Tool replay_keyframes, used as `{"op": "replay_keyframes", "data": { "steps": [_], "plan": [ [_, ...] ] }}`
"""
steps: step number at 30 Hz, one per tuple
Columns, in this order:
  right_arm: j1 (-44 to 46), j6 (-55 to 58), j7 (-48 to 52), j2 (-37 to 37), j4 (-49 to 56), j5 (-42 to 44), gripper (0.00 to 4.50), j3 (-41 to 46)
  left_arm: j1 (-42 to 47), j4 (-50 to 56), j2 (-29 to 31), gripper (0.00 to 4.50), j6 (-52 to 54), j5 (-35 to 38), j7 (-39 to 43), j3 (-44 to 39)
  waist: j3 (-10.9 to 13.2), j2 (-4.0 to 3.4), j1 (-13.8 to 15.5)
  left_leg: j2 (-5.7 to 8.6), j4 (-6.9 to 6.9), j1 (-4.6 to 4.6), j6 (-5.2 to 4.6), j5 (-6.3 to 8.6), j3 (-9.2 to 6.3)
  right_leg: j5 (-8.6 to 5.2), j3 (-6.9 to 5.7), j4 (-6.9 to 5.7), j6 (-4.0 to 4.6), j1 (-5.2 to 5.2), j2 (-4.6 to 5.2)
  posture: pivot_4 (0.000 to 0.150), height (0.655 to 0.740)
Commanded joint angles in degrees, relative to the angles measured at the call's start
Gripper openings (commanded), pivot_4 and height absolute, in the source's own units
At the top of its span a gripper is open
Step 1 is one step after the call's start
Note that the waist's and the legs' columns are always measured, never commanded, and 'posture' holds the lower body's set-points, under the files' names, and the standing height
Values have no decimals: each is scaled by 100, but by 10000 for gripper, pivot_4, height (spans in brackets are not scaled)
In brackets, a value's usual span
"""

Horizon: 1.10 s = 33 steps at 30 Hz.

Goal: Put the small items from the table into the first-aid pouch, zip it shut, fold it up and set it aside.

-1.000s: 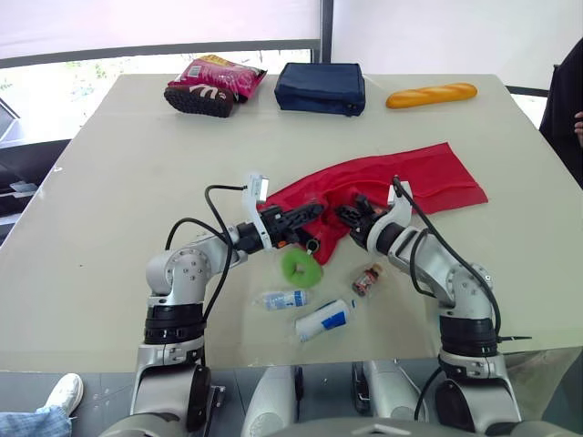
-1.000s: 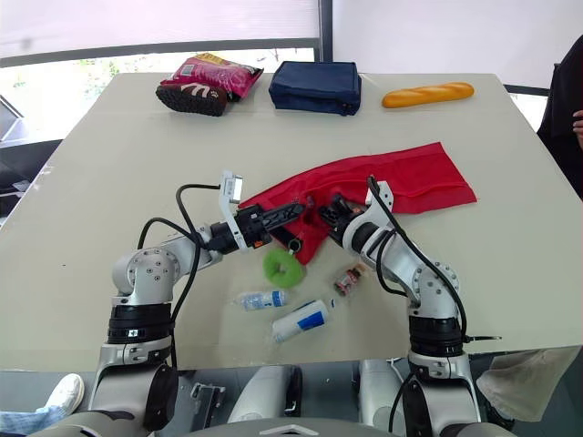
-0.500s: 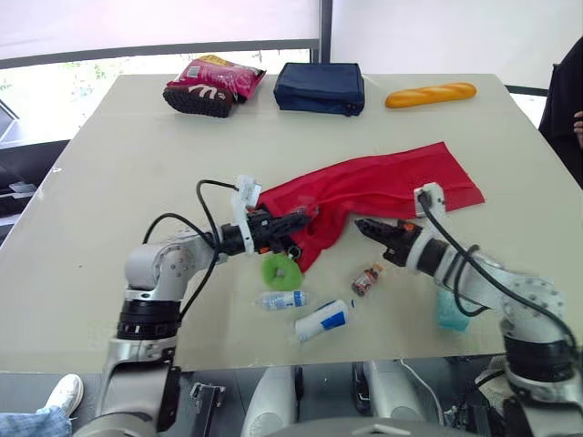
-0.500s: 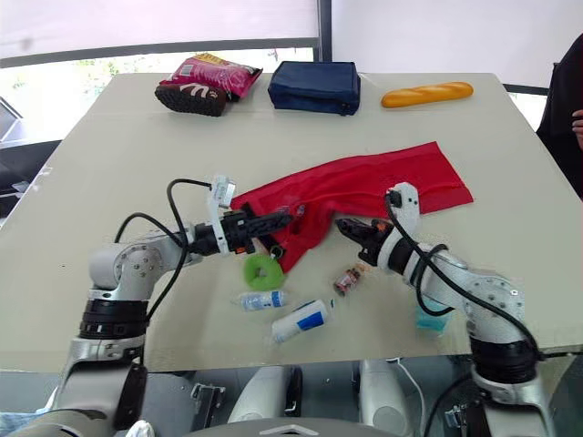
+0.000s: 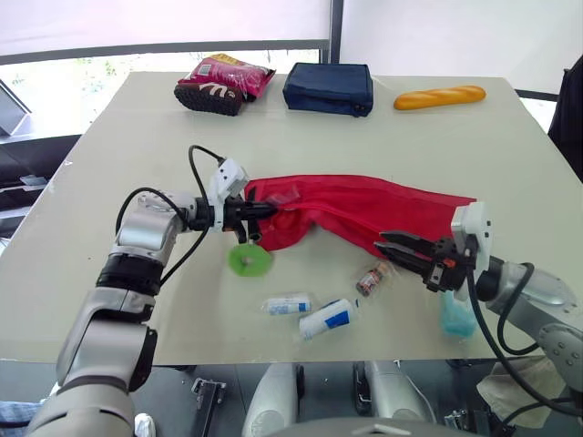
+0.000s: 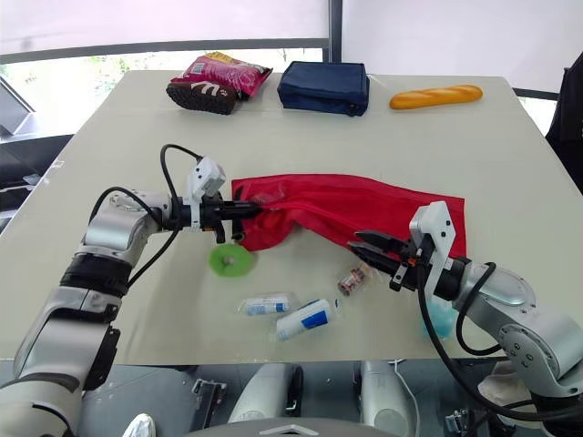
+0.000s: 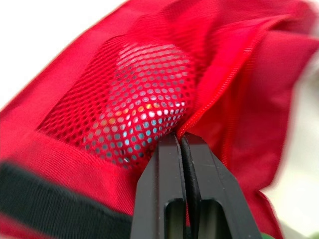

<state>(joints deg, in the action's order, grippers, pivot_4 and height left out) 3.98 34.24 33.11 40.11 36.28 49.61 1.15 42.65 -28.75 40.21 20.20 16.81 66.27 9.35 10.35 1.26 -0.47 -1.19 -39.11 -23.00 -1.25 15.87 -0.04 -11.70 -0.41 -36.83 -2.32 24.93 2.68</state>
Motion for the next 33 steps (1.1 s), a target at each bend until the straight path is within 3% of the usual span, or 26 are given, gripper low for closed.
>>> {"op": "replay_keyframes", "data": {
  "steps": [1,3,5,8,13,14,18,21,25,33],
  "plan": [
    [-5,-153,139,1,212,-22,26870,281,298,-208,-58,0,-343,-142,331,-69,0,0,2,0,0,-2,0,0,0,0,1,0,0,0,1,1500,7134],
    [-47,-188,139,-19,217,-46,38075,361,292,-87,-68,0,-271,-68,592,-95,0,0,-3,3,0,-6,0,0,1,1,2,1,0,0,3,1500,7134],
    [-103,-235,137,-11,223,-109,44243,449,242,126,-45,5983,-98,38,832,-117,0,1,-4,3,0,-6,0,0,0,1,3,2,0,1,4,1500,7134],
    [-321,-315,251,101,277,-248,45000,650,182,440,52,15942,162,143,1145,-140,1,1,1,4,0,-11,0,0,-3,1,-1,2,1,2,4,1500,7134],
    [-691,-360,462,219,364,-176,45000,1140,246,626,235,41642,343,112,1445,-153,1,1,4,5,-5,-10,0,0,-5,0,-3,1,0,0,4,1500,7134],
    [-764,-359,512,248,392,-137,45000,1254,274,653,267,44260,353,106,1509,-147,1,1,4,5,-6,-10,0,0,-6,0,-3,0,-1,0,3,1500,7134],
    [-1024,-301,698,353,529,147,45000,1720,434,797,170,44260,297,106,1509,-176,1,1,6,3,-9,-5,0,0,-6,0,-4,-4,-2,-3,2,1500,7134],
    [-1131,-236,721,420,604,295,45000,1959,652,771,-223,44260,32,-73,1111,-97,1,1,59,5,-12,-3,0,0,-10,1,-4,-6,-2,-8,2,1500,7134],
    [-1088,-251,603,410,634,186,45000,1904,991,121,-921,44260,-909,-785,591,349,0,3,132,16,-23,1,0,0,-13,1,6,-5,-4,-20,1,1500,7134],
    [-1032,-255,336,334,788,158,45000,1903,1409,-1377,-1408,44260,-2599,-1851,375,967,0,4,112,20,-19,0,0,0,-12,3,17,-6,0,-17,-4,1500,7134]
  ]
}}
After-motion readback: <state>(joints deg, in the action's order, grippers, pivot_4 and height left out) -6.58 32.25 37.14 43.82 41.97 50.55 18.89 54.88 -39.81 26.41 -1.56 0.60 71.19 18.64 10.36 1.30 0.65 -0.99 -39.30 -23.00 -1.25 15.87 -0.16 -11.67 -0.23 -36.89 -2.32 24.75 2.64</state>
